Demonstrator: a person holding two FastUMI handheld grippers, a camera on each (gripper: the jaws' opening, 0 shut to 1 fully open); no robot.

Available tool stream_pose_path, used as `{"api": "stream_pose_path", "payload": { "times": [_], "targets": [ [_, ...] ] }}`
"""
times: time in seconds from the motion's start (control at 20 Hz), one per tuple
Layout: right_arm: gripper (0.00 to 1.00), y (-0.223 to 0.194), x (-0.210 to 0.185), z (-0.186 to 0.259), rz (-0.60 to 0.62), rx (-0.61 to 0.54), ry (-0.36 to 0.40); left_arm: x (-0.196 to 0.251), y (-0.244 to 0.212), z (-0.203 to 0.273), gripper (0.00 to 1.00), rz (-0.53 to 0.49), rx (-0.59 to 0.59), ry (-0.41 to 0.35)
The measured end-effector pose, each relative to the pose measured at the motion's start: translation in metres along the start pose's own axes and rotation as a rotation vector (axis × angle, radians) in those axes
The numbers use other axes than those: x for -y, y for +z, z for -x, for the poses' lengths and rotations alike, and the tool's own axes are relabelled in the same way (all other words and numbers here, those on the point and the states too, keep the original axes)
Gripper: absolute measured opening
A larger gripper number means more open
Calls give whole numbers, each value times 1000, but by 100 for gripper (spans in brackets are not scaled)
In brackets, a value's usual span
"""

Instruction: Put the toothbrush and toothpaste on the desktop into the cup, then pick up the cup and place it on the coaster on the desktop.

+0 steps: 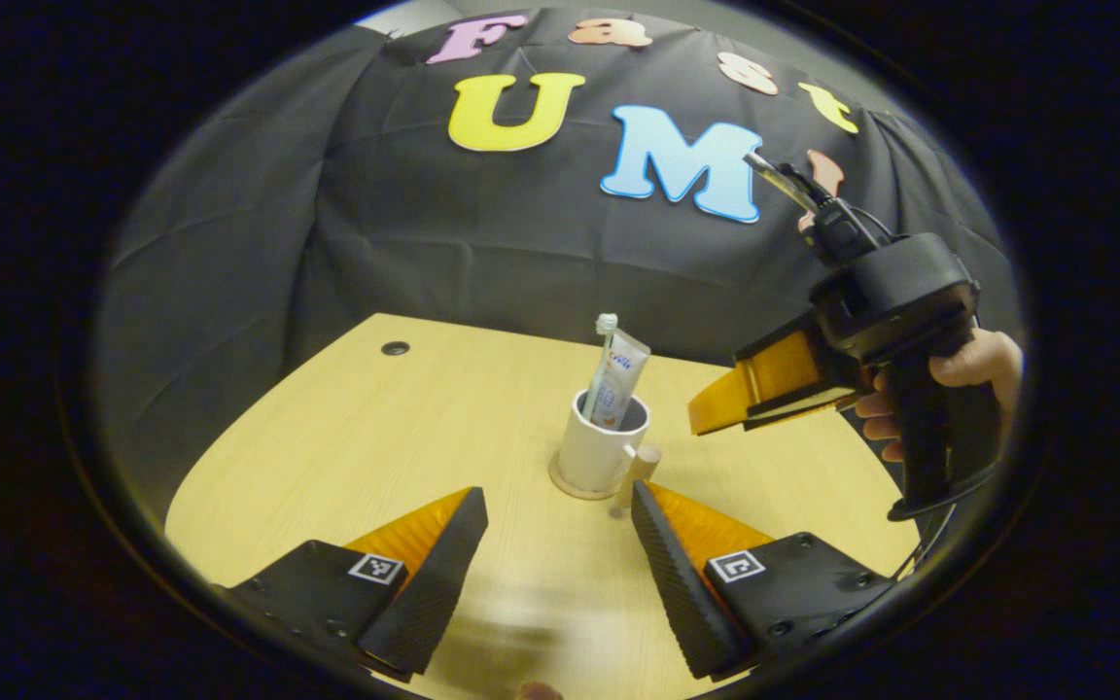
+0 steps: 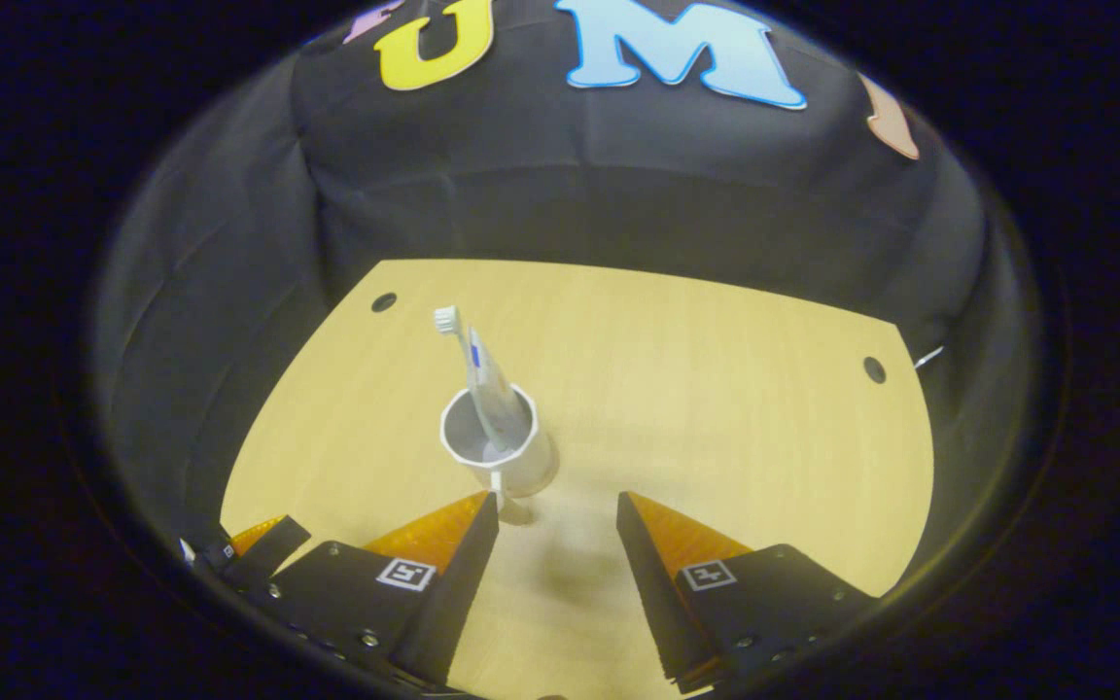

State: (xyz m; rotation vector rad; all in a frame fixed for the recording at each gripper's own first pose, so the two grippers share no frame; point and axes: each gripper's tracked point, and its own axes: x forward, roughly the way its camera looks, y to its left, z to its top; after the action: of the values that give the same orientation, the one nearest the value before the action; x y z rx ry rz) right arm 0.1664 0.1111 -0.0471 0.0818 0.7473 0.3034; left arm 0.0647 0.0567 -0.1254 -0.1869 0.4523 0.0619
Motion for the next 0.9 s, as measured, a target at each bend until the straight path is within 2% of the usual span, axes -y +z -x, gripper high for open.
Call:
{"api": "stream_pose_path", "payload": {
  "times": [0.05, 0.1, 0.15, 0.25, 0.3, 0.7, 0.9],
  "targets": [
    [78, 0, 10, 11, -12, 31, -25, 5, 4, -1, 95, -14, 10, -10],
    [76, -1, 27, 25, -21, 74, -68, 13, 11, -2, 100, -31, 26, -25],
    [76, -1, 43, 40, -26, 120, -110, 21, 20, -3, 98, -47, 46, -41],
    [76, -1, 58, 55, -31, 198, -156, 34, 32, -5, 100, -67, 72, -65],
    [76, 1, 65, 63, -34, 244, -176, 41, 36, -6, 95, -78, 81, -78],
    [76, 8, 96, 130, -81, 569, -270, 98, 84, 7, 98, -171, 228, -159],
    [76, 12, 106, 164, -21, 697, -321, 119, 112, 20, 97, -190, 340, -181]
  ]
}}
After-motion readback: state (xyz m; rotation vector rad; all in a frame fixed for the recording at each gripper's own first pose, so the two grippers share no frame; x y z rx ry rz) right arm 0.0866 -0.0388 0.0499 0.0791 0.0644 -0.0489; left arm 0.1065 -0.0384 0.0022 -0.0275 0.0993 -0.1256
